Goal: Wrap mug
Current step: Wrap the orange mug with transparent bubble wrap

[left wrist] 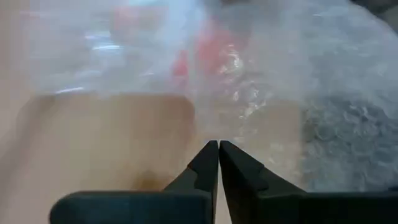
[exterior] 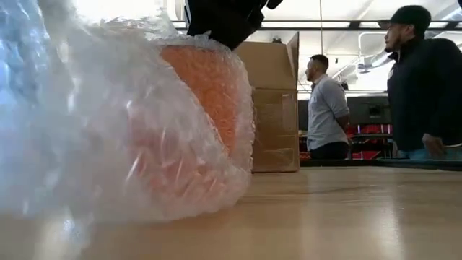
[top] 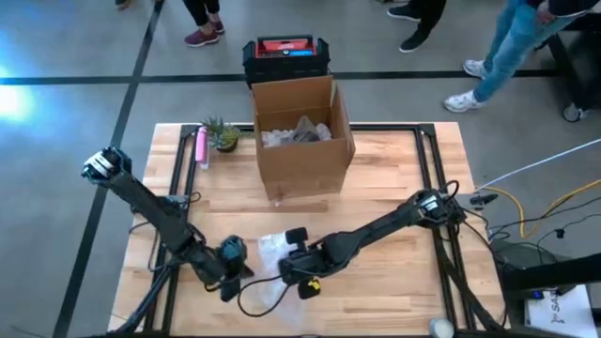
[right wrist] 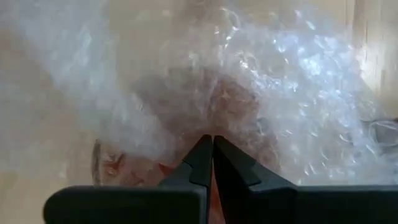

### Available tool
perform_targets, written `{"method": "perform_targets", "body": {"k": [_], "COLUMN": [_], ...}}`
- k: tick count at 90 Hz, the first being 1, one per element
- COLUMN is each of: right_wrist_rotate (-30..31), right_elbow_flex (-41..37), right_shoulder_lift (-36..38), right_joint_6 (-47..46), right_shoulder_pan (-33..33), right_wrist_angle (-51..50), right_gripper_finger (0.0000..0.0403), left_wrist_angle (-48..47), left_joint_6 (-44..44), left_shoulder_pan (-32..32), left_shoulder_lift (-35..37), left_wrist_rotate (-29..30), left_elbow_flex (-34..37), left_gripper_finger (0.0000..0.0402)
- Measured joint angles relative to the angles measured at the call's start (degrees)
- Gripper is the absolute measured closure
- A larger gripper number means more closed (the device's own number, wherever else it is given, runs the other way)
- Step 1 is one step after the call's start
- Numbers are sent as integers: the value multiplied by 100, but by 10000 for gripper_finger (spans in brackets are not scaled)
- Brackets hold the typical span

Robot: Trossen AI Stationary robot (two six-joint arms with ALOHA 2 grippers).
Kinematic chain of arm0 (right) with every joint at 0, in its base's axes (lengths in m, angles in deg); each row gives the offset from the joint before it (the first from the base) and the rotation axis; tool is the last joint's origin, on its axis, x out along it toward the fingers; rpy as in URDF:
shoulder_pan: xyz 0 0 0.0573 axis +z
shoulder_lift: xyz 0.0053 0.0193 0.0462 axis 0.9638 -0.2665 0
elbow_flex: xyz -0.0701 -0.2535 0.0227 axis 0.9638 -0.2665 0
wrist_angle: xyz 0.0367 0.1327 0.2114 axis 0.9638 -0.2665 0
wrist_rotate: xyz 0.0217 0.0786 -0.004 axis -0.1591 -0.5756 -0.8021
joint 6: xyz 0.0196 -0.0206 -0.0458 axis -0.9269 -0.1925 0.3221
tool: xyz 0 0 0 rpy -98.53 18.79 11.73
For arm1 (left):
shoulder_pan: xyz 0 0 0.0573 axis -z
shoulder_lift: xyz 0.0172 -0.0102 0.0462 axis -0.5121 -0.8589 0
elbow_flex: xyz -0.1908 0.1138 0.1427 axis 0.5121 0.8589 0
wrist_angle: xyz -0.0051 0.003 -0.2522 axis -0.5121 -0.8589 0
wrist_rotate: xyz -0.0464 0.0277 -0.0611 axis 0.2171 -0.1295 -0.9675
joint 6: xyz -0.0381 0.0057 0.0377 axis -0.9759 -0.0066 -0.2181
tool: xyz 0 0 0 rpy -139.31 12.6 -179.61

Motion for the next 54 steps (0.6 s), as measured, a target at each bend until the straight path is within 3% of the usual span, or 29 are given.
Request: {"method": "perform_targets", "body": {"k": [6,13,26,35,54], "right_wrist_rotate": [-2,-2,0,-10,-1], "right_elbow_flex": [0,0,0,5,657], "right_shoulder_lift": [0,0,0,45,236], "right_joint_6": [-1,-37,-43,-42,-42], "right_shoulder_pan": [2,-2,-7,-7,33], "right_wrist_angle": [9,7,0,-131,-1310], "right_gripper_finger": [403,403,403,403,403], "left_wrist_angle": [1187,1810,1619,1606,1520], "left_joint_6": [620,1051,1362,1482,1562], "left_shoulder_pan": [-73,-232,-684,-943,-1078], "left_shoulder_lift": [-267,-511,-975,-1269,-1603], "left_wrist_rotate": [222,625,814,514,200], "left_elbow_flex": [68,69,-228,-436,-694], "left_gripper_finger": [400,401,401,401,401]}}
